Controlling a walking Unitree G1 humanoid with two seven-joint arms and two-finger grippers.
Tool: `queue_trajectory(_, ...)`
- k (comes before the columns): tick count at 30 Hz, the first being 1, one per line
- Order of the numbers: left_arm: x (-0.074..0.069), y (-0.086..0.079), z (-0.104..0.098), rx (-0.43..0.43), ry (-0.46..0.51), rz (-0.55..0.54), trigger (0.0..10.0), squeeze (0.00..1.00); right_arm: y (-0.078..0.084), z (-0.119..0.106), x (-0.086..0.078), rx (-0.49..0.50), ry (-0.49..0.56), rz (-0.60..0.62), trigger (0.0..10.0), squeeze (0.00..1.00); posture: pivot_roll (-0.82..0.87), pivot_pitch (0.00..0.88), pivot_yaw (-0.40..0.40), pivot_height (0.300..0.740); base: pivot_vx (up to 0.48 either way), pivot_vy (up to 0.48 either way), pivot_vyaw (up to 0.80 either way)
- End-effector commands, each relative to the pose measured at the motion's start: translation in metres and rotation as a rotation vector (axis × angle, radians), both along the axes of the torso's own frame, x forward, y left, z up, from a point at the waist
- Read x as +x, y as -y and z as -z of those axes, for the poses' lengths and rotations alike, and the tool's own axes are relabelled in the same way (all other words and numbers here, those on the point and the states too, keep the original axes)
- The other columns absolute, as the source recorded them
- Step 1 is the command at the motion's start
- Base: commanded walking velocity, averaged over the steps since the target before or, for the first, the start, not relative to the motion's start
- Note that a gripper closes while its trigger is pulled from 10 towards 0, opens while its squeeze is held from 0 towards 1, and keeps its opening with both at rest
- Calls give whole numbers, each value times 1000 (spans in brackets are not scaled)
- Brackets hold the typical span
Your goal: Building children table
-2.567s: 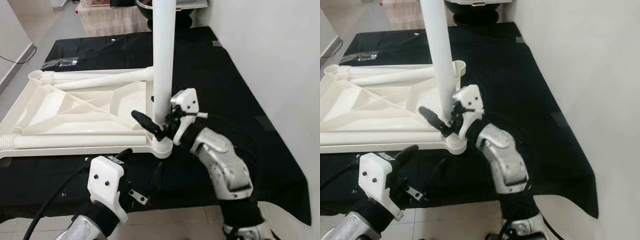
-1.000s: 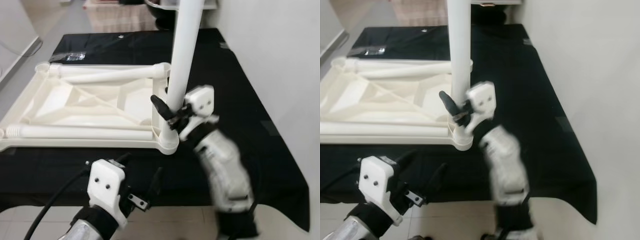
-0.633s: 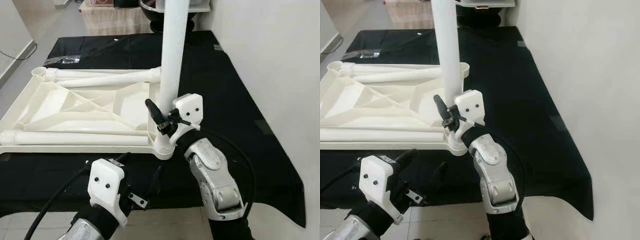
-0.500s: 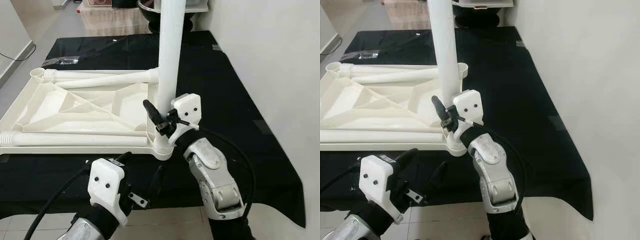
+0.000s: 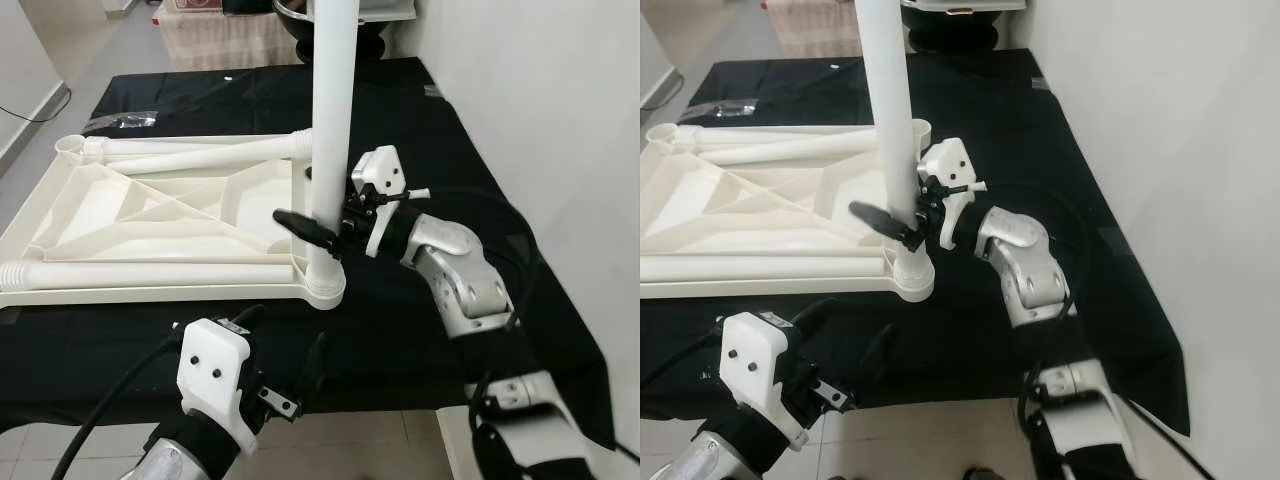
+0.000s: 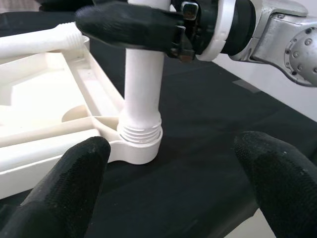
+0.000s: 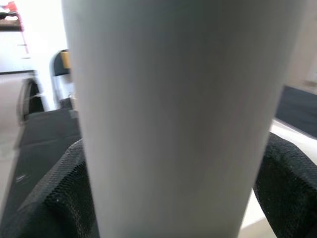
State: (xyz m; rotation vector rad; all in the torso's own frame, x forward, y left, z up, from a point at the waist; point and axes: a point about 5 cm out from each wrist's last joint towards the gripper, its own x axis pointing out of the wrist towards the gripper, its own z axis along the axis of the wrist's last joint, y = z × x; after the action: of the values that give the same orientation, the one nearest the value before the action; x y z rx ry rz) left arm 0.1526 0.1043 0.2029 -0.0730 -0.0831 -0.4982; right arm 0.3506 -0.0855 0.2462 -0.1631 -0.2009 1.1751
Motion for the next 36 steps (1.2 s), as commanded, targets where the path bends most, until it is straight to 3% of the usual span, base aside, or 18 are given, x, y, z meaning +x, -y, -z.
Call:
queue_trajectory(1,-4,0,0,25,-5,2,10000,0,-2,2,2,-28,-8,-56,10000,0,196,204,-31,740,0,0,0)
queue_trajectory(8,-5,-10,-1,71,34,-39,10000,0,10,-6,15,-30,-59,-124,10000,0,222,208,-47,740,0,0,0)
queue_trajectory(9,-5,-14,-1,88,43,-51,10000,0,12,-8,18,-40,-60,-141,6549,0,223,207,-50,740,0,0,0)
queue_trajectory(11,-6,-18,-1,92,47,-67,10000,0,15,-9,19,-49,-64,-162,6549,0,227,206,-57,740,0,0,0)
queue_trajectory(12,-7,-19,0,94,49,-73,10000,0,16,-10,21,-55,-64,-164,0,0,230,205,-61,740,0,0,0)
queue_trajectory(19,-8,-20,-1,97,57,-88,10000,0,27,-7,28,-72,-78,-144,0,0,232,188,-68,740,0,0,0)
queue_trajectory(29,-5,-20,-4,93,71,-86,10000,0,54,14,29,-60,-84,65,0,0,198,186,-61,740,0,0,0)
queue_trajectory(30,-5,-20,-4,88,73,-89,10000,0,58,23,24,-33,-112,135,0,0,178,190,-66,740,0,0,0)
queue_trajectory(31,-4,-21,-5,84,74,-91,10000,0,59,36,18,-20,-127,286,0,0,161,194,-63,740,0,0,0)
queue_trajectory(32,-4,-21,-5,84,74,-91,10000,0,59,36,18,-20,-127,286,0,0,161,194,-63,740,0,0,0)
queue_trajectory(33,-3,-21,-5,79,74,-92,10000,0,65,46,12,-5,-96,652,0,0,147,207,-56,740,0,0,0)
queue_trajectory(34,-3,-21,-5,79,74,-92,10000,0,65,46,12,-5,-96,652,0,0,147,207,-56,740,0,0,0)
queue_trajectory(35,-3,-21,-6,74,72,-91,10000,0,65,57,-9,14,-91,891,0,0,130,210,-54,740,0,0,0)
queue_trajectory(36,-3,-21,-6,74,72,-91,10000,0,65,57,-9,14,-91,891,0,0,130,210,-54,740,0,0,0)
